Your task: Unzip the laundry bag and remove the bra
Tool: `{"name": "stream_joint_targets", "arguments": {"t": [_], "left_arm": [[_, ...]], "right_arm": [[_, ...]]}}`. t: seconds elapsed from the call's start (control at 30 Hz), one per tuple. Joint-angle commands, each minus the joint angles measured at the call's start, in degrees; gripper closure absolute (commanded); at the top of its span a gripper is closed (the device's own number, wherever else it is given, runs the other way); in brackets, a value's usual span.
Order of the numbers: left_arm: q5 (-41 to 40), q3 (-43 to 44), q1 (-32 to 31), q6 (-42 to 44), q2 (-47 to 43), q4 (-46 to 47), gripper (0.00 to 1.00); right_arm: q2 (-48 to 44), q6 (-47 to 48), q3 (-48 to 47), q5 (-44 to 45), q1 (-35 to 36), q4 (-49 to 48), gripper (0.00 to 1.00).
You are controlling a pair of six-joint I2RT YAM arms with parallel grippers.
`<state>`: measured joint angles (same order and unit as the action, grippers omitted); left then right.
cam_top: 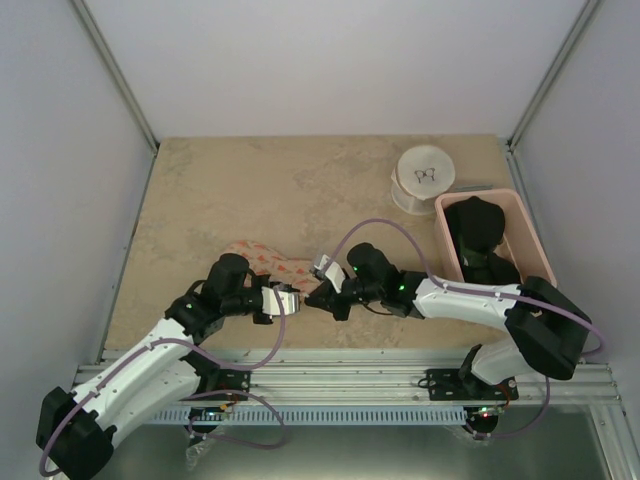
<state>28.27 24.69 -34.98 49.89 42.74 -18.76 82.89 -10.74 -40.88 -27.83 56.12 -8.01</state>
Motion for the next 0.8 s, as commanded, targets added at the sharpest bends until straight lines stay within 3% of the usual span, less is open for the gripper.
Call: {"name": "stream_joint_targets", "arguments": {"t": [0.0,0.13,0.4,0.77], "left_arm": [[-0.05,-0.89,-0.29,0.04,-0.28,1.39,0.84],[-0.25,-0.7,-0.33,0.54,-0.38,0.88,1.0],[-0.65,-0.43,-0.28,2.7,-0.81,-0.84,1.0],[-1.14,-0.09,-0.28,5.13,-1.73,-2.67,1.0]], "right_arm": [[-0.45,0.57,-1.74,-0.33,0.28,-0.13,1.0],[-0.61,0.85,-1.67,0.08,0.27,0.36,0.99],[-1.77,2.19,-0.49,2.34,-0.63,2.65,0.99],[-5.18,3.4,4.45,2.62,-7.11,4.22,1.0]]}}
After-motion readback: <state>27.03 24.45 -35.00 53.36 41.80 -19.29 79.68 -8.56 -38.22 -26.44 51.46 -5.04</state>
